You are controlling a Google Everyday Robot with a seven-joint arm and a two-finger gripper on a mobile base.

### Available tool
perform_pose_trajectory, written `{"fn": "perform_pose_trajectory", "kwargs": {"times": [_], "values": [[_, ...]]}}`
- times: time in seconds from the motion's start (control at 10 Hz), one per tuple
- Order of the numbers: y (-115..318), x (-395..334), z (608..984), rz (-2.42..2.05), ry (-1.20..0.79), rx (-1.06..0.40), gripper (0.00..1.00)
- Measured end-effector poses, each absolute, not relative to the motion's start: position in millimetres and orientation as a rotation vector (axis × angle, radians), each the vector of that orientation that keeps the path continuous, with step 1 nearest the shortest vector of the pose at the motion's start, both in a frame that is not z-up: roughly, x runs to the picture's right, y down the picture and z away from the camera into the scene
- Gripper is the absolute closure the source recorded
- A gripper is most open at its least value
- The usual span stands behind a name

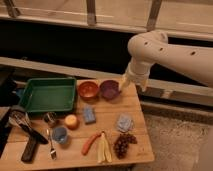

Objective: Wipe tray with sponge

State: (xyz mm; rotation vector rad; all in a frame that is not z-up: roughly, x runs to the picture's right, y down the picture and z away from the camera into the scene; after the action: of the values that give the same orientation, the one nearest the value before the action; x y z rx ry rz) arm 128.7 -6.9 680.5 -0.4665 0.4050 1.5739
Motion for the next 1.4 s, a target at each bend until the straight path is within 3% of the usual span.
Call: {"fn": "perform_pose_trajectory", "kwargs": {"times": [0.3, 0.5, 0.7, 1.2, 1.4], "values": [[-3.3, 60.4, 705.4, 1.494, 0.366, -0.525, 0.29], [16.0, 34.0, 726.7, 1.446, 0.327, -0.641, 0.29], [30.0, 19.0, 740.6, 1.419, 0.311, -0.711, 0.29], [30.8, 19.6, 741.4, 1.407, 0.317, -0.711, 0.29], [48.8, 8.5, 758.1, 1.378, 0.334, -0.761, 0.29]]}}
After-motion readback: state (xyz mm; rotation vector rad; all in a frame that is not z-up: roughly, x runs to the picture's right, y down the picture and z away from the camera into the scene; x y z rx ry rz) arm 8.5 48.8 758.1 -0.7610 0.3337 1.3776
